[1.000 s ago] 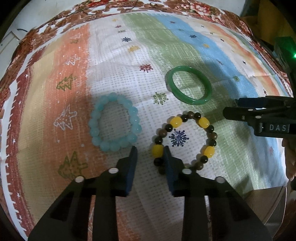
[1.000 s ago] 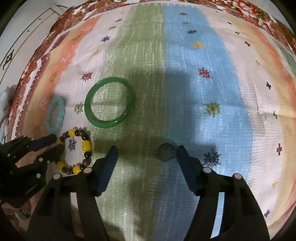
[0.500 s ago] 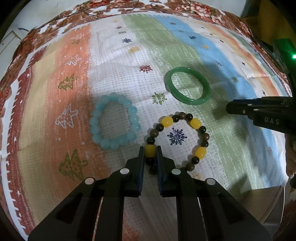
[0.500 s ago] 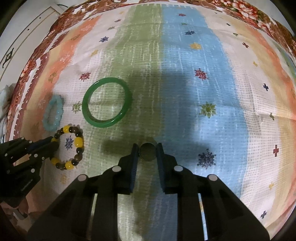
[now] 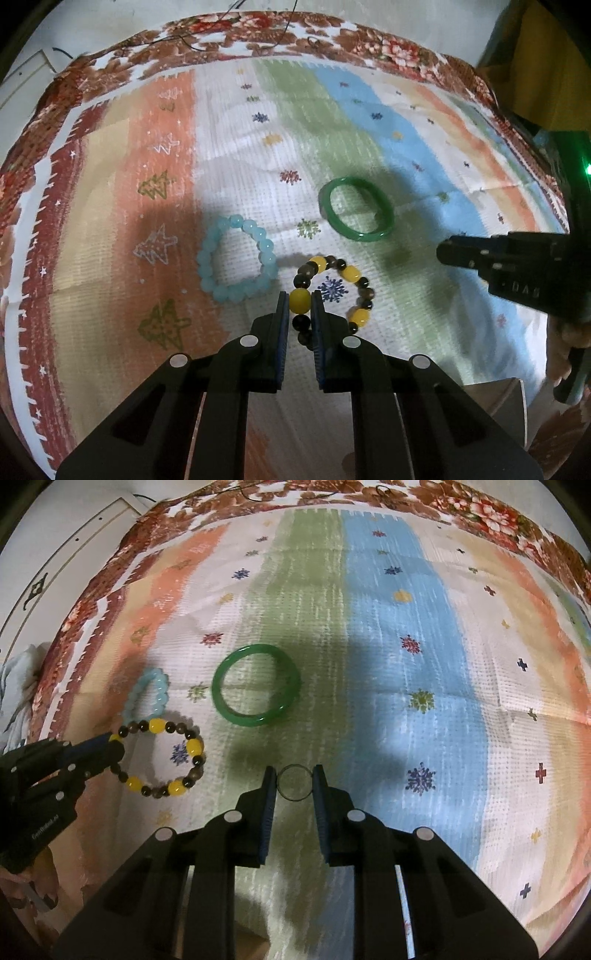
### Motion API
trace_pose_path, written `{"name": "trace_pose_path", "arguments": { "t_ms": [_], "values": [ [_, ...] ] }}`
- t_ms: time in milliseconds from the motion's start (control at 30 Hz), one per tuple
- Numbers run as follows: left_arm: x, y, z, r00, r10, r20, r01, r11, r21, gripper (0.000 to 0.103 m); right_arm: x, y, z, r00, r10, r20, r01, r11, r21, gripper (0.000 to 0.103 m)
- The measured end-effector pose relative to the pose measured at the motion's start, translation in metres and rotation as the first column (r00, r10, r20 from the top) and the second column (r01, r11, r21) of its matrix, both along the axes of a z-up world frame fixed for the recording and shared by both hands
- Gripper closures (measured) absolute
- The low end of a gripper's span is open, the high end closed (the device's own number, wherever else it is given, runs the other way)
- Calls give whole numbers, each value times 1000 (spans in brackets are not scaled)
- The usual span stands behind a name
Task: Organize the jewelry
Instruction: 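Lift and carry yellow-black bracelet and clear ring over the tin with both tools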
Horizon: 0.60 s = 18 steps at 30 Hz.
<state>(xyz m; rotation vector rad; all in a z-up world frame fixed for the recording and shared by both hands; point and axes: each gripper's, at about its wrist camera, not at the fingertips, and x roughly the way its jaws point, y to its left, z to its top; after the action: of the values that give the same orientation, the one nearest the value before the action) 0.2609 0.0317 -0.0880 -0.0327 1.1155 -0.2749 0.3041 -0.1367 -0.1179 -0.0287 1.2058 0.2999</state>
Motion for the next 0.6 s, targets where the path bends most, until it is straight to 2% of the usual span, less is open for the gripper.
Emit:
{"name": "trace_pose_path", "arguments": {
  "t_ms": [233,367,600],
  "values": [
    [-9,-1,13,1000,5,29,-4,1000,-16,92,-20,-2,20,998,7,56,-8,1000,25,82],
    [-16,-1,26,996,39,80,-37,999,-19,92,-29,-3,30,997,13,72,-16,999,39,82],
    [-28,-1,43,993,45,108,-43,999,-18,92,-39,-5,42,995,19,98,-25,998,54,82]
  ]
}}
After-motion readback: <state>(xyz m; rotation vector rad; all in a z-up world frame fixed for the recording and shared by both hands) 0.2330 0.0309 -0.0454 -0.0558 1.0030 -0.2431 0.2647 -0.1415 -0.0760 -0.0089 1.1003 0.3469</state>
